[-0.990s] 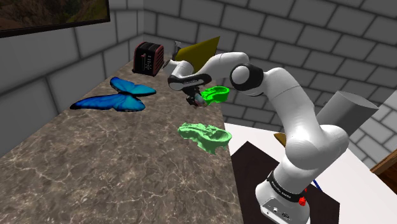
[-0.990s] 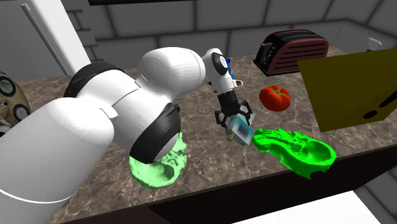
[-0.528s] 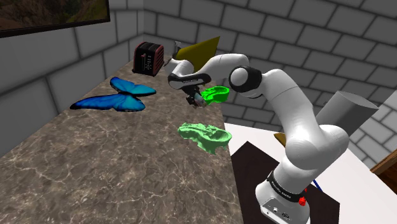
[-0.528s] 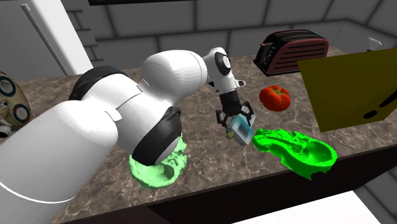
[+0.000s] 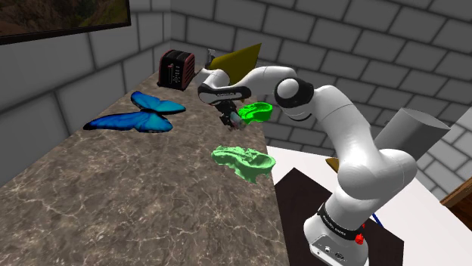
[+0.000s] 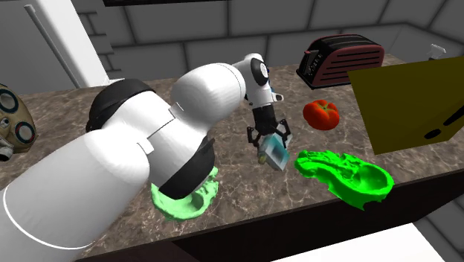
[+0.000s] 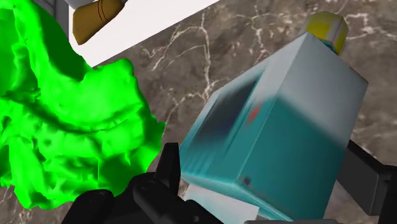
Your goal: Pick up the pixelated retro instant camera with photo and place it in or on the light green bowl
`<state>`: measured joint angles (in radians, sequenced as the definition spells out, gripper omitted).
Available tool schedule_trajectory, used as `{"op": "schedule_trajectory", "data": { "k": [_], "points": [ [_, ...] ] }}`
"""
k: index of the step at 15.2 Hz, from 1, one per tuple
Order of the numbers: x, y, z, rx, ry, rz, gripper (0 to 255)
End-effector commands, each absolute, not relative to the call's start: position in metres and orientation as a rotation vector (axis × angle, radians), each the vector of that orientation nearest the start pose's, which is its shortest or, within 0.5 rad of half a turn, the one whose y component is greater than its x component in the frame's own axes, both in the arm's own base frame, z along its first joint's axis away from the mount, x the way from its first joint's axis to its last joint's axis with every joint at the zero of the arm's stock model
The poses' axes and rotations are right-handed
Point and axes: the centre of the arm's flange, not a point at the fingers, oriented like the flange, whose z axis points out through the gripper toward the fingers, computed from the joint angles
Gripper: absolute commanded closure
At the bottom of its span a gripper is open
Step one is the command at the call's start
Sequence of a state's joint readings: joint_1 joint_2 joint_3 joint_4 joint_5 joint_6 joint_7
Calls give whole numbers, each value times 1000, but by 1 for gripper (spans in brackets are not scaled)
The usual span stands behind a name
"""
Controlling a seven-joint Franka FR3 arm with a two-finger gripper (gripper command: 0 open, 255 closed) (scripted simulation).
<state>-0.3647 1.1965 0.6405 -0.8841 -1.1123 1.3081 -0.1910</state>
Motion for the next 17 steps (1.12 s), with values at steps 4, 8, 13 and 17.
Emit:
{"op": "schedule_trajectory", "data": {
  "k": [4, 8, 13, 17],
  "points": [
    [721, -100, 208, -3281, -612, 1087, 255],
    [721, -100, 229, -3281, -612, 1087, 255],
    [721, -100, 255, -3281, -612, 1087, 255],
    [721, -100, 276, -3281, -612, 1087, 255]
  ]
}}
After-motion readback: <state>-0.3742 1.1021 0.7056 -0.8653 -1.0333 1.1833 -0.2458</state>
